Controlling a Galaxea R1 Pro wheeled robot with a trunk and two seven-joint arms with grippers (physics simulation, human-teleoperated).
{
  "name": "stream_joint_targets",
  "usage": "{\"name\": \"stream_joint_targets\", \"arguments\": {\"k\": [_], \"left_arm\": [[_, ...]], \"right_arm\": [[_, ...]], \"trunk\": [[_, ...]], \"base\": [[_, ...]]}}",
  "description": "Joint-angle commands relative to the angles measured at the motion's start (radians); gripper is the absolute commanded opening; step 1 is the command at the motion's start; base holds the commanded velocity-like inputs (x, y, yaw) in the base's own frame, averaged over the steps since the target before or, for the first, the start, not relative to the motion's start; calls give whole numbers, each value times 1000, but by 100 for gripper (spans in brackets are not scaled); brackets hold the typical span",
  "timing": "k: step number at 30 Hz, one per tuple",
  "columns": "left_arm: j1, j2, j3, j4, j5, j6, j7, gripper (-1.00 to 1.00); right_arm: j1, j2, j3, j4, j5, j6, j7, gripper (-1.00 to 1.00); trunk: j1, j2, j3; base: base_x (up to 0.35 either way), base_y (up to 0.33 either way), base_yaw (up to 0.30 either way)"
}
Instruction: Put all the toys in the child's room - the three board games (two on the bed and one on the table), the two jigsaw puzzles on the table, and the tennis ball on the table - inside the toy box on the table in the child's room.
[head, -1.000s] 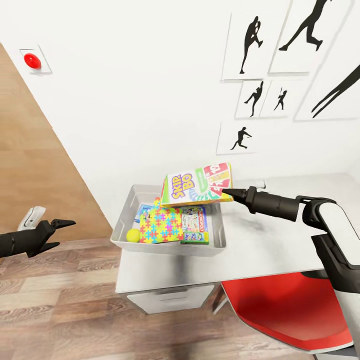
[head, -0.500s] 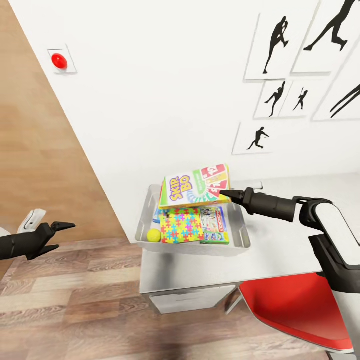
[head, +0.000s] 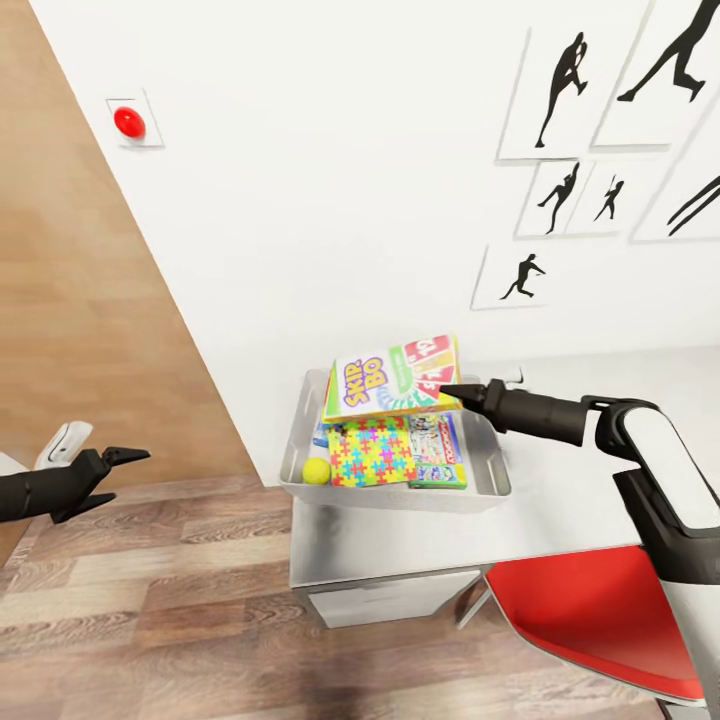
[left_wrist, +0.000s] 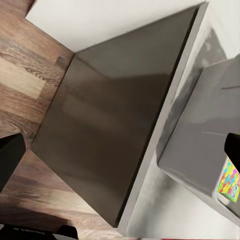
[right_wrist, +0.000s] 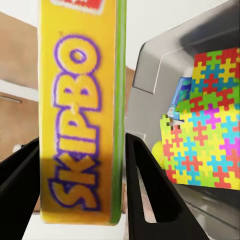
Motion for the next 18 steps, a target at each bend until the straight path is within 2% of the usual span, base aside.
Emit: {"name": "stream_joint_targets", "arguments": {"k": [1, 8, 11, 18], "left_arm": [[-1, -1, 1, 1, 4, 3, 10, 100], [-1, -2, 0, 5, -12, 3, 10, 100], [-1, -3, 0, 6, -16, 3, 9, 100], [-1, -3, 0, 6, -18, 3, 9, 100]], "right_arm": [[-1, 0, 2, 7, -15, 0, -10, -100], [-2, 7, 34, 48, 4, 0, -11, -100], [-2, 11, 57, 66, 31, 0, -11, -100], [-3, 23, 72, 89, 61, 0, -10, -100]], "trunk": [[1, -2, -2], [1, -2, -2], [1, -2, -2], [1, -2, -2]], "base": [[0, 13, 0], [0, 7, 0], [0, 3, 0], [0, 1, 0]]}}
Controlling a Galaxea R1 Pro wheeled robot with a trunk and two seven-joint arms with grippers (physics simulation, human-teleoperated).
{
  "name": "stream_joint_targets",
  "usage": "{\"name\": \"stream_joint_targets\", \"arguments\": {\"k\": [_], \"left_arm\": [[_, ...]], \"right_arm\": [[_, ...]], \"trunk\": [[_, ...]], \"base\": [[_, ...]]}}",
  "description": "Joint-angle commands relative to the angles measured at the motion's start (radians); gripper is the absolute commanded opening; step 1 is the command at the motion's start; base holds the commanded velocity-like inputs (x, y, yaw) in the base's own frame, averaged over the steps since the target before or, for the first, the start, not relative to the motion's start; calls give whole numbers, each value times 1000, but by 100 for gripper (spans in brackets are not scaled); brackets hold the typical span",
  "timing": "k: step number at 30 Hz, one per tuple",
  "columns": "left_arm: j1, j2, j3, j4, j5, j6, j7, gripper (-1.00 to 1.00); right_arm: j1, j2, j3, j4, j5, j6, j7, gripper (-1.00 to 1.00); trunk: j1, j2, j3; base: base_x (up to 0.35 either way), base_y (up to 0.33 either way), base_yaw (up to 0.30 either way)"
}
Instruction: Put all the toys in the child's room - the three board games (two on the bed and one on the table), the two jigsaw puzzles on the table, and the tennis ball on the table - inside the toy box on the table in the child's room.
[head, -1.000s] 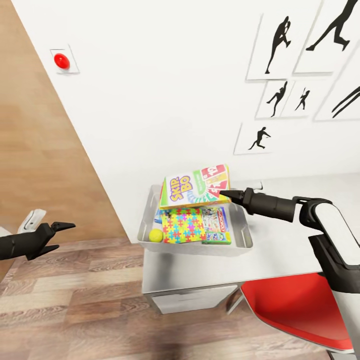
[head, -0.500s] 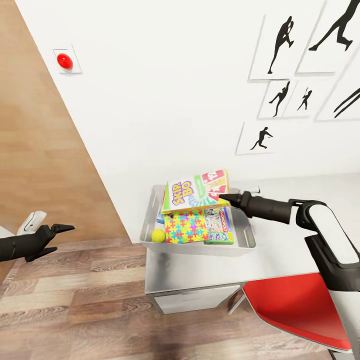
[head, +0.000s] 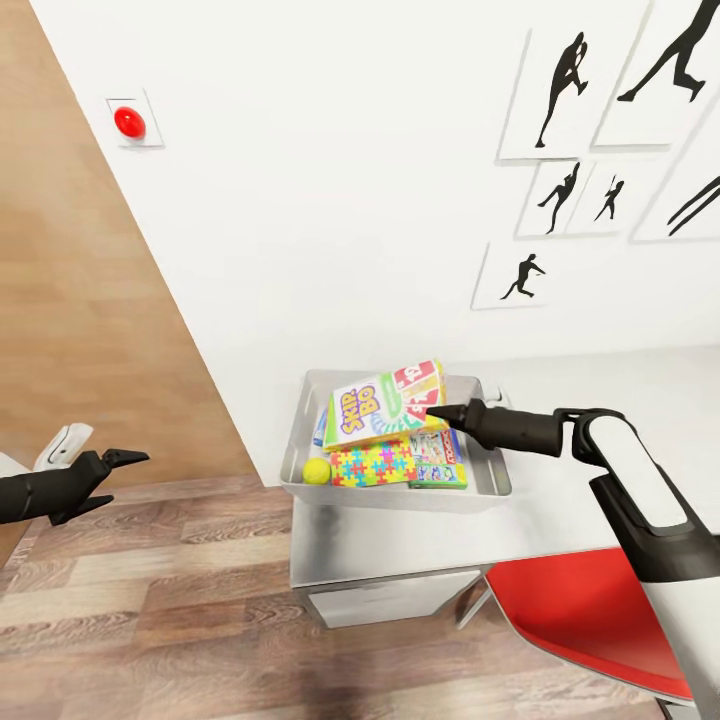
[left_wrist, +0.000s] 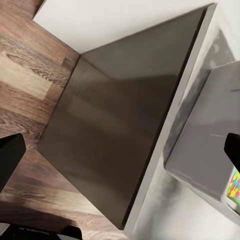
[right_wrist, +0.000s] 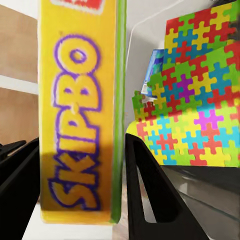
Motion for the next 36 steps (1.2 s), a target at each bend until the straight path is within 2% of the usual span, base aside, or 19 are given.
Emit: {"name": "stream_joint_targets", "arguments": {"k": [1, 11, 36], "left_arm": [[-1, 0, 0, 0, 9, 3, 10, 100], [-1, 0, -1, 0, 8, 3, 10, 100], [-1, 1, -2, 0, 8, 3, 10, 100]], "right_arm": [[-1, 2, 3, 3, -10, 0, -10, -100], [-1, 11, 11, 16, 5, 0, -10, -100], [-3, 17, 13, 45, 8, 0, -10, -100]], "trunk": [[1, -2, -2], [1, -2, -2], [1, -2, -2]], "base": [[0, 0, 0], [0, 0, 0], [0, 0, 0]]}}
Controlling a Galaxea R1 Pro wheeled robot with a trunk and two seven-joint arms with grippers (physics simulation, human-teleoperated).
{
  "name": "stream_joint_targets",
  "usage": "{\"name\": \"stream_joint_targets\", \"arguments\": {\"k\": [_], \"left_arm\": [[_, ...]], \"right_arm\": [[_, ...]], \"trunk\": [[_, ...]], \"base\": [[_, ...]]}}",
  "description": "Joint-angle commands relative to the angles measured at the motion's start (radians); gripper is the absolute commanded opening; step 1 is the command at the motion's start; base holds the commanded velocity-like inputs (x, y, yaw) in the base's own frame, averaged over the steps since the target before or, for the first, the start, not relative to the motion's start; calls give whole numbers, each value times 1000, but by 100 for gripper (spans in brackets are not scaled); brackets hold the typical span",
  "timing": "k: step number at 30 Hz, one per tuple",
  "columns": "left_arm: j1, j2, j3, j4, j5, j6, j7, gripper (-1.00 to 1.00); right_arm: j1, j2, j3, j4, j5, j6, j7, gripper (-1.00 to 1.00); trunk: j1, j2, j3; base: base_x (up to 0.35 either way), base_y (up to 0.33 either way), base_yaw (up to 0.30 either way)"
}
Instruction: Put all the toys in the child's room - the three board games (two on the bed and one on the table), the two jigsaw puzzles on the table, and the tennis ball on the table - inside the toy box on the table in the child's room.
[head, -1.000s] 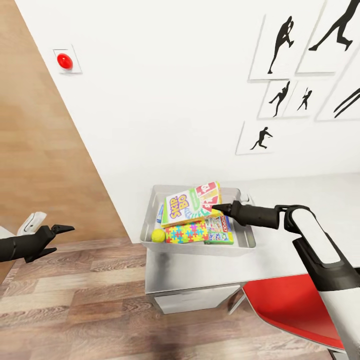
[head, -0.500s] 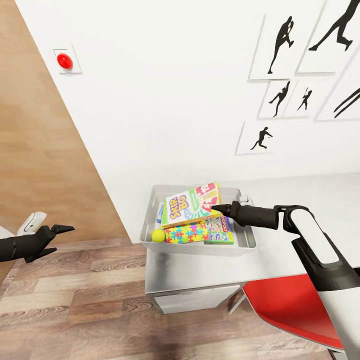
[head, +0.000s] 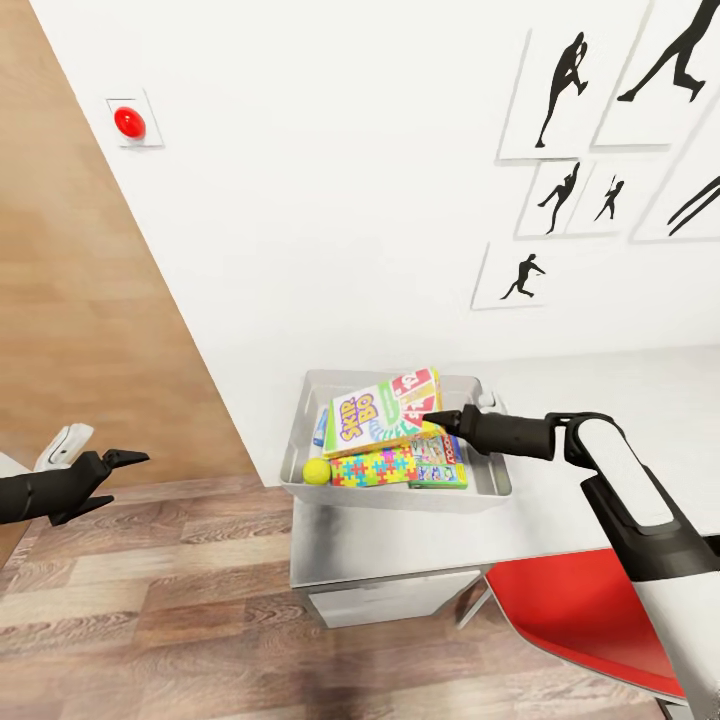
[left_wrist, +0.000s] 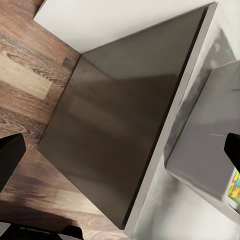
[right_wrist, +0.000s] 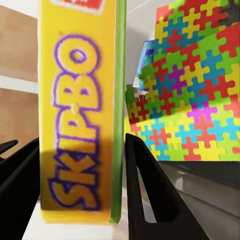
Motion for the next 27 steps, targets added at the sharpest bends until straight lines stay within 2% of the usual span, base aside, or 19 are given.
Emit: {"name": "stream_joint_targets", "arguments": {"k": [1, 9, 16, 25, 26, 27], "left_arm": [[-1, 0, 1, -1, 9, 3, 10, 100], [-1, 0, 0, -1, 10, 3, 10, 100], [-1, -1, -2, -1, 11, 3, 10, 100], [-1, 0, -2, -1, 11, 3, 10, 100], [-1, 0, -2, -2, 11, 3, 10, 100], [-1, 0, -2, -2, 11, 3, 10, 100]], "right_arm": [[-1, -1, 1, -1, -11, 0, -10, -100], [-5, 20, -1, 50, 14, 0, -10, -100], [-7, 29, -4, 67, 33, 0, -9, -100], [-8, 33, -8, 74, 38, 0, -7, -100], [-8, 33, -8, 74, 39, 0, -8, 100], [-8, 33, -9, 74, 39, 0, -8, 100]], "trunk": [[1, -2, -2], [1, -2, -2], [1, -2, -2], [1, -2, -2], [1, -2, -2], [1, -2, -2]], "base": [[0, 0, 0], [0, 0, 0], [0, 0, 0], [0, 0, 0], [0, 0, 0], [0, 0, 0]]}}
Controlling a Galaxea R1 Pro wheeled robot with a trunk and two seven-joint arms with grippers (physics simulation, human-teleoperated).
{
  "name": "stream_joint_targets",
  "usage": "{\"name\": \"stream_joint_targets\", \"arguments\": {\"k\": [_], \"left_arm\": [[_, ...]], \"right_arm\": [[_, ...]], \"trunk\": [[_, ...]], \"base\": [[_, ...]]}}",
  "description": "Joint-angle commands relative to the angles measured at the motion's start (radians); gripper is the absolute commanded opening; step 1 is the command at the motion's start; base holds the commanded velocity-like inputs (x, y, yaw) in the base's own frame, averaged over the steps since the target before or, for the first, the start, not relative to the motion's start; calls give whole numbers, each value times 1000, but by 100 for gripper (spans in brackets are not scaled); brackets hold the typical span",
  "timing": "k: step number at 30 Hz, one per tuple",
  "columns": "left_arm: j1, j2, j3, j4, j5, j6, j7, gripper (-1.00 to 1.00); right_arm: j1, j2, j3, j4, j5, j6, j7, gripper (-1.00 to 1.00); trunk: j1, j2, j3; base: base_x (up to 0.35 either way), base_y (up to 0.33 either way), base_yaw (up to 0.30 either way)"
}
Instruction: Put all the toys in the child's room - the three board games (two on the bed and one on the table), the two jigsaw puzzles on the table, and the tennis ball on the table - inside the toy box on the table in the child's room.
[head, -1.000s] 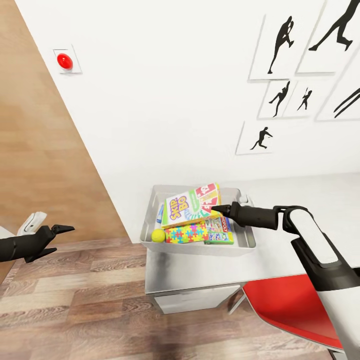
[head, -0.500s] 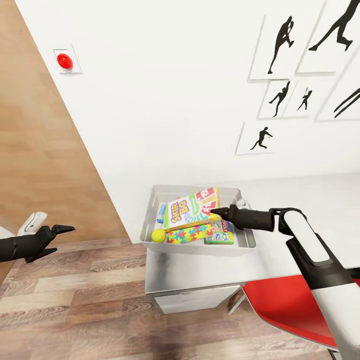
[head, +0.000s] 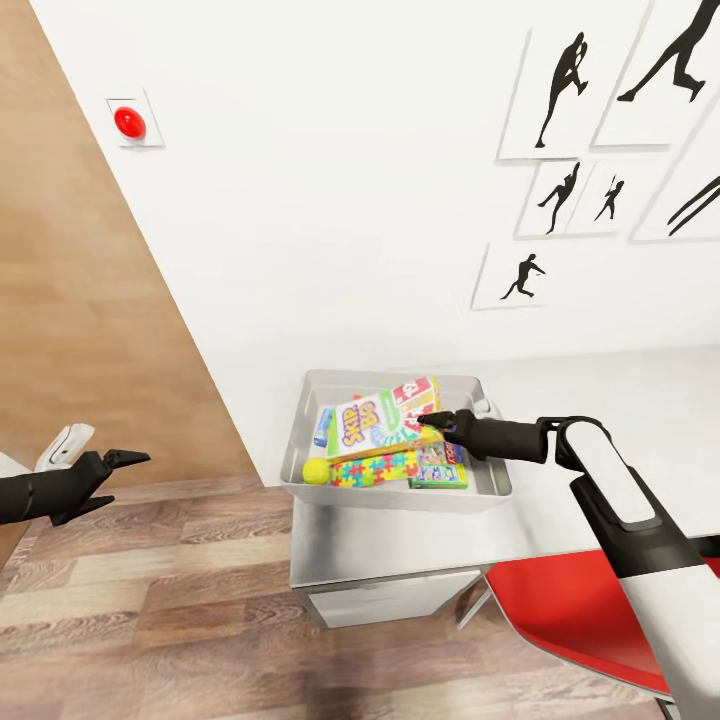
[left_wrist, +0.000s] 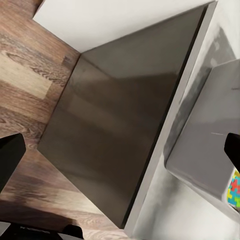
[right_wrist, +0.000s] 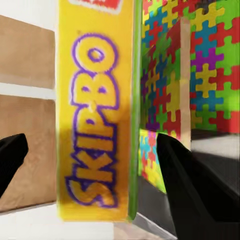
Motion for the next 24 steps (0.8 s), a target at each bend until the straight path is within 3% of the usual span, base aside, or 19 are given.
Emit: {"name": "stream_joint_targets", "arguments": {"k": [1, 24], "left_arm": [[-1, 0, 1, -1, 9, 3, 10, 100], [-1, 1, -1, -1, 9, 3, 10, 100]], "right_arm": [[-1, -1, 1, -1, -10, 0, -11, 100], [-1, -2, -8, -16, -13, 0, -2, 100]], "trunk": [[1, -2, -2], [1, -2, -2]], "base": [[0, 0, 0], [0, 0, 0]]}}
